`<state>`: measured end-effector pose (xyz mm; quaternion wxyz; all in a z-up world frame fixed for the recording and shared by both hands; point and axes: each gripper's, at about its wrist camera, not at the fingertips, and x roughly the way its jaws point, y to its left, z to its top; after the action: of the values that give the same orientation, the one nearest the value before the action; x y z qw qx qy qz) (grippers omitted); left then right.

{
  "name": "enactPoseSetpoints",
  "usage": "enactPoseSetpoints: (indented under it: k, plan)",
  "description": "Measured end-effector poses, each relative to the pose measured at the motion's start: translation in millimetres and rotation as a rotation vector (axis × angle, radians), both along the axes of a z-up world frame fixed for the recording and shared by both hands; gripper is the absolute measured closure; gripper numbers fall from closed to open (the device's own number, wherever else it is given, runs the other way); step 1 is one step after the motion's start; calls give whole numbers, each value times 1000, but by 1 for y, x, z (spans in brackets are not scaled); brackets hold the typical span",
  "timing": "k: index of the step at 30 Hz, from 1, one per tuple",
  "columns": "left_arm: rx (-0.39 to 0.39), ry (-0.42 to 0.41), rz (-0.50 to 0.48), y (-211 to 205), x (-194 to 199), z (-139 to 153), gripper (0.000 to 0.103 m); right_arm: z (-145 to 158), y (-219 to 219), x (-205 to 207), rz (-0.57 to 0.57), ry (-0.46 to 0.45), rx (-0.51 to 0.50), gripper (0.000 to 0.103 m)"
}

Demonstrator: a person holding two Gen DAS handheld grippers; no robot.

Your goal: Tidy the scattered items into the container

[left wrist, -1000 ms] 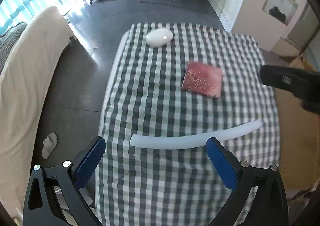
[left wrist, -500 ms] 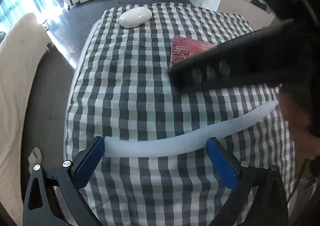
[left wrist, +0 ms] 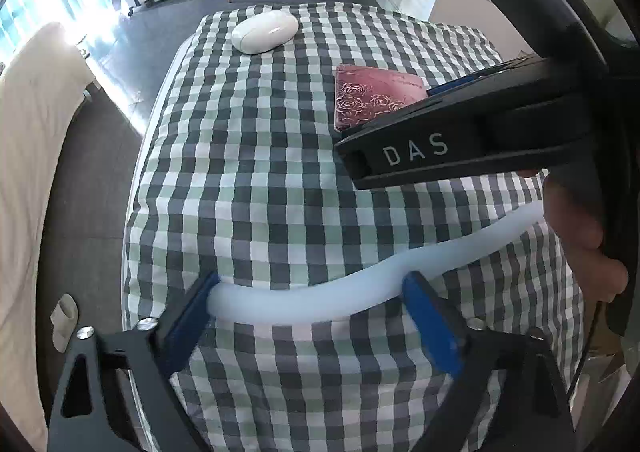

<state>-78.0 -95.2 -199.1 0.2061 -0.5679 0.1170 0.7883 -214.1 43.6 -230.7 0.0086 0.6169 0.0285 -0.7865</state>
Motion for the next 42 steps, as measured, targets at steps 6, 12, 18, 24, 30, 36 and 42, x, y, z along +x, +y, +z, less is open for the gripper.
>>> enactPoseSetpoints:
  k: [6,12,18,24,30,36,42]
  plan:
    - [14,9,-29,21,7,21,45,14,26,16,-23,10,-21,35]
    - [19,-7,-20,28,12,25,62,36,36,34,-55,36,-42,41]
    - [12,0,-22,23,10,28,66,55,52,47,-96,43,-92,98]
    - [3,-6,-11,22,12,29,66,54,65,55,-123,34,-127,98]
    - [2,1,-13,23,6,25,63,52,62,55,-113,29,-182,69]
    - [1,-3,-49,26,-3,19,54,57,68,66,-169,45,-201,39]
    - [22,-18,-146,29,11,21,17,52,77,85,-153,-14,-266,39]
